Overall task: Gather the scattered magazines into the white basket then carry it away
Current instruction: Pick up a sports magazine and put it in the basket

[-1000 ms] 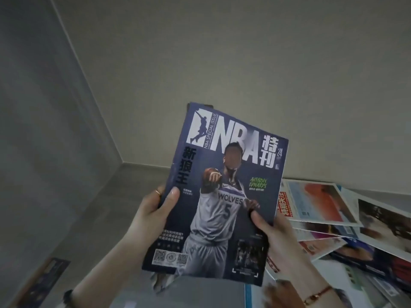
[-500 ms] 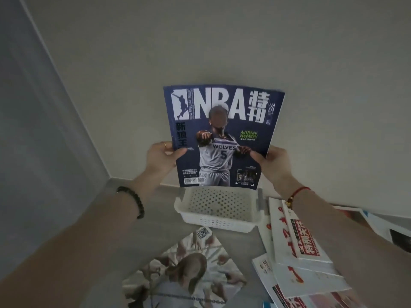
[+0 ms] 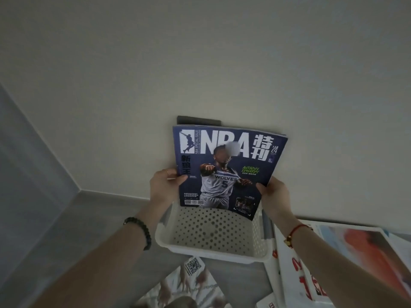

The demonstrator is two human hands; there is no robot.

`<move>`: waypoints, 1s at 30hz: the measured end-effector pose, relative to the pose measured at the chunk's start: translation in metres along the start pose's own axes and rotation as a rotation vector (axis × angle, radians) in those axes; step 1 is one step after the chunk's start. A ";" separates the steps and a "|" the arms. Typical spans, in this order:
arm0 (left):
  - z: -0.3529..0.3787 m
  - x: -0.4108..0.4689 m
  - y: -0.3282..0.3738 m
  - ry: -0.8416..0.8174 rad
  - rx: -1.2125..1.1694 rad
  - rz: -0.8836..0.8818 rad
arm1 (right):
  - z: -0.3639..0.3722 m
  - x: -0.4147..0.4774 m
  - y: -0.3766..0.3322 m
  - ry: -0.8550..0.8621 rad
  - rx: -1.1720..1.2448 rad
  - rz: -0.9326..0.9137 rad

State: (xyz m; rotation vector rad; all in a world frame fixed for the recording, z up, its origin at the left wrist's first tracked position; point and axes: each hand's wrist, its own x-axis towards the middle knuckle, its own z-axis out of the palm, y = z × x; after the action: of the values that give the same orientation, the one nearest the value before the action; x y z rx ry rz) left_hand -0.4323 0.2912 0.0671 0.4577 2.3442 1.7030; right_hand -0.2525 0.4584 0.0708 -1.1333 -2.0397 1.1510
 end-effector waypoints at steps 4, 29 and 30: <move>0.001 0.005 -0.009 0.032 0.037 -0.066 | 0.003 0.005 0.004 0.035 -0.058 -0.005; -0.112 -0.225 -0.119 -0.310 0.593 -0.189 | -0.022 -0.271 0.082 -0.316 0.059 0.223; -0.113 -0.231 -0.117 -0.307 0.604 -0.215 | -0.019 -0.285 0.083 -0.367 0.097 0.290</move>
State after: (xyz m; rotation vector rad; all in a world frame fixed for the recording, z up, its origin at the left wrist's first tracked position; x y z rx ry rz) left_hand -0.2717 0.0730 -0.0123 0.4922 2.5198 0.7474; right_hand -0.0605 0.2441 -0.0049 -1.2743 -2.0980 1.6902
